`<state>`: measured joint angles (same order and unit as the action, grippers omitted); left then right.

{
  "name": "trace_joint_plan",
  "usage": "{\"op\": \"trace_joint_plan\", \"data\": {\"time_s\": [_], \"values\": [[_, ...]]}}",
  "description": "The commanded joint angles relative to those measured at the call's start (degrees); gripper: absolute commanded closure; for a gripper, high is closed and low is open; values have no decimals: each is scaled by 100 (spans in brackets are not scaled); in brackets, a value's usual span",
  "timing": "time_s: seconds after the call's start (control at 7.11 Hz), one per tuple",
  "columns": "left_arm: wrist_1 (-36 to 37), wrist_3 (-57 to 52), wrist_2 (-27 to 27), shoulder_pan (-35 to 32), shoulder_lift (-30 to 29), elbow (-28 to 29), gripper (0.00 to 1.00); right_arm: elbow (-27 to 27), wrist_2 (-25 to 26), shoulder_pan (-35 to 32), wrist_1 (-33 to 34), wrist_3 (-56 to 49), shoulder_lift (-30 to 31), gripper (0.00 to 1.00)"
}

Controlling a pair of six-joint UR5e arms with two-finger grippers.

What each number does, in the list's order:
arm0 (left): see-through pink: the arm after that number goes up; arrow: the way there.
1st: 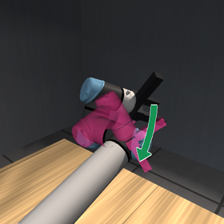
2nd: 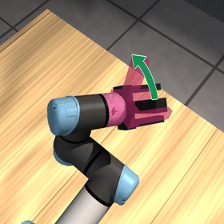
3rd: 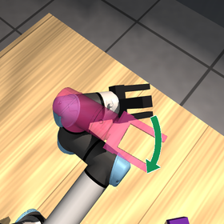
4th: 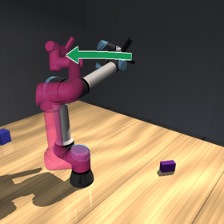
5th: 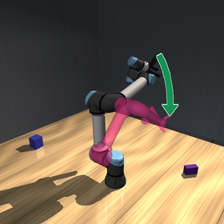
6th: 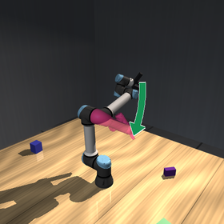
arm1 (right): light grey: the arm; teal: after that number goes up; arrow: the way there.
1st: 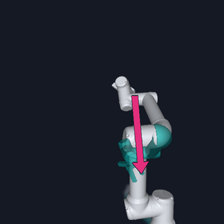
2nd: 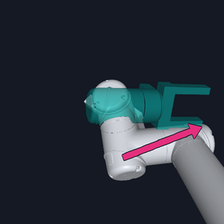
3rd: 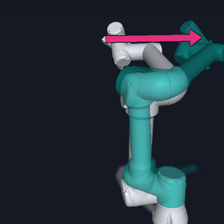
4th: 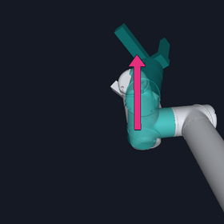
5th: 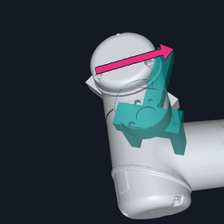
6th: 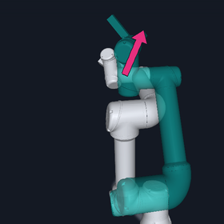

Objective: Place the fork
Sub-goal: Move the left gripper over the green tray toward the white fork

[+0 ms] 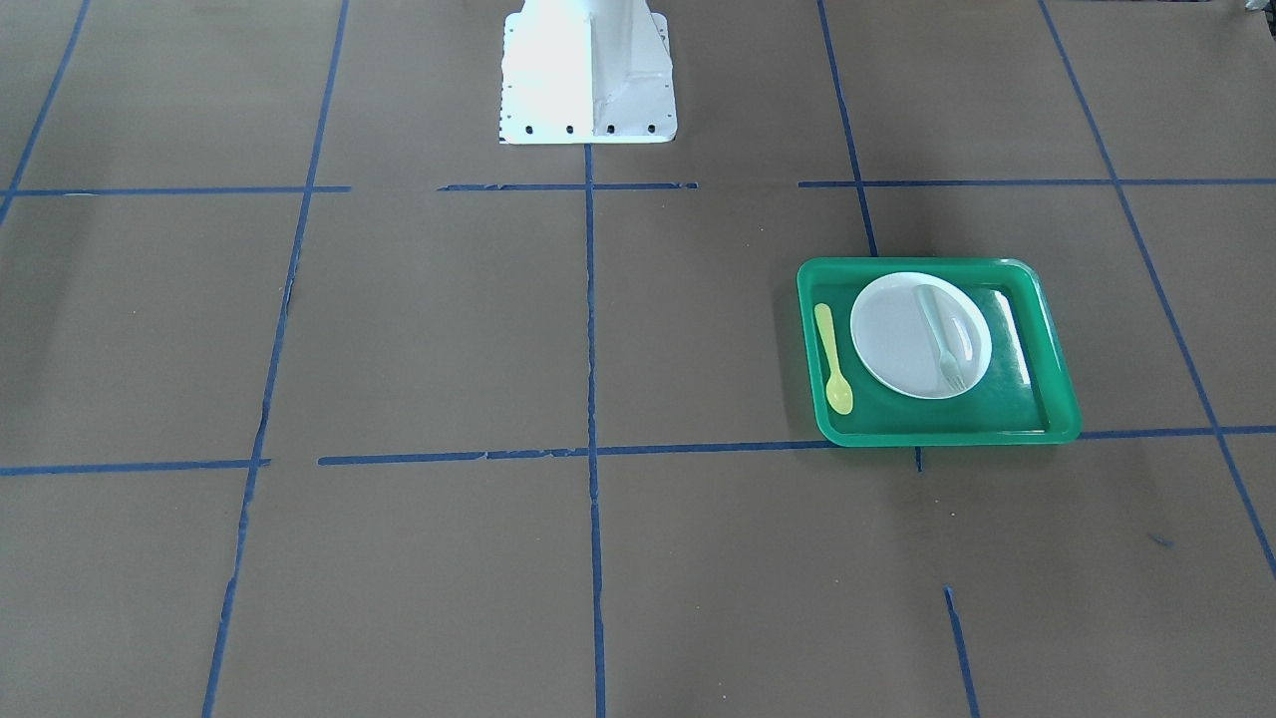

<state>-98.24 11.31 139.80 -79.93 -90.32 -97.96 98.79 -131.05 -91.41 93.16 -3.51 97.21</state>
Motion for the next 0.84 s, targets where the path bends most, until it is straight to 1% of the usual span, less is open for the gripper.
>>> {"op": "trace_joint_plan", "data": {"time_s": [0.0,0.14,0.28,0.42,0.56,0.7], "values": [[-398,1752,-67,1228,-605,-13,0,0,0,0,0,0,0,0],[-407,2230,-554,1661,-731,-12,0,0,0,0,0,0,0,0],[-459,2914,-698,2022,-863,31,0,0,0,0,0,8,0,0],[-633,3425,-717,2321,-925,41,1,0,0,0,0,0,0,0],[-888,3735,-1039,2568,-935,162,2,0,0,0,0,9,0,0],[-1038,3999,-1199,2858,-1065,338,4,0,0,0,0,0,0,0]]}}
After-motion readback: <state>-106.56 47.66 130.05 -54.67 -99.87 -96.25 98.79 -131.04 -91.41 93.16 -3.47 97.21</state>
